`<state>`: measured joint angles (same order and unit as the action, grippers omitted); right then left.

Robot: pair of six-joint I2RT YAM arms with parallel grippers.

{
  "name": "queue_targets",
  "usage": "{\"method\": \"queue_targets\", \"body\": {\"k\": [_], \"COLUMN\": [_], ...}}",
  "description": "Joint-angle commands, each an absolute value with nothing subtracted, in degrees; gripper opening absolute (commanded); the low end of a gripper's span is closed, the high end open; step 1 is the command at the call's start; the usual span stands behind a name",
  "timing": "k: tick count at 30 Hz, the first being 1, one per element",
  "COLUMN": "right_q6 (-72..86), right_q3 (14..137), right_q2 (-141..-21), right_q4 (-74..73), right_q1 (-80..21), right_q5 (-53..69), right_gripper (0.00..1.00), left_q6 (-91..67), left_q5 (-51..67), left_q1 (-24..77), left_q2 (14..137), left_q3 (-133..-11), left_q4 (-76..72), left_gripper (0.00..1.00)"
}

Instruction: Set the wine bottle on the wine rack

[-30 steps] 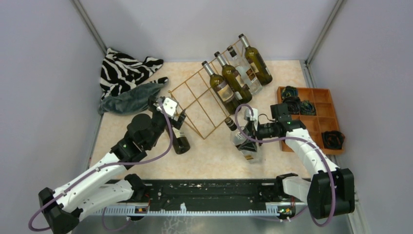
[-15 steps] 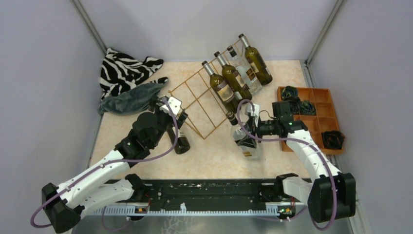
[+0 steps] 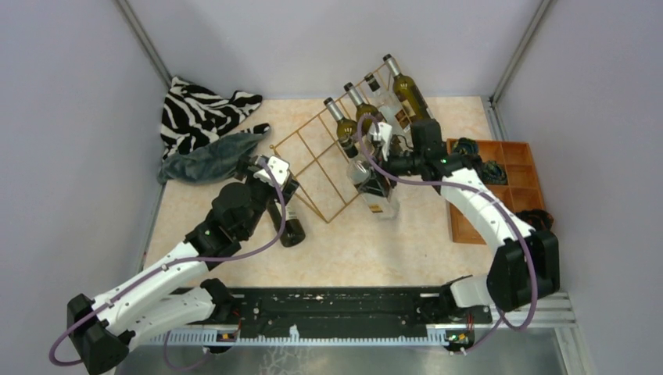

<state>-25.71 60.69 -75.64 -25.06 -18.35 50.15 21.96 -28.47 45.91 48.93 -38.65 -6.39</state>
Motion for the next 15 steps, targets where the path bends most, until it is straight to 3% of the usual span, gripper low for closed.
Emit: {"method": "queue_targets", "body": {"k": [1,15], "right_q6": [-17.1,-7.9], "right_q3": [70.2,78.9], "right_q2": [-79.4,-92.9], "right_q4": [-14.5,-2.6], "right_q1": [-22.5,-31.5], "right_q5": [45.7,24.3], "right_gripper": [0.00,0.00], "left_q6": [22.9,22.7], "left_q5": [-30.1,-29.4], "left_q1": [45.7,45.7], "left_q2": [48.1,47.2], "left_q3": [-37.8,-37.8], "left_q4": [-9.1,-9.2], "left_gripper": [0.99,0.99]}}
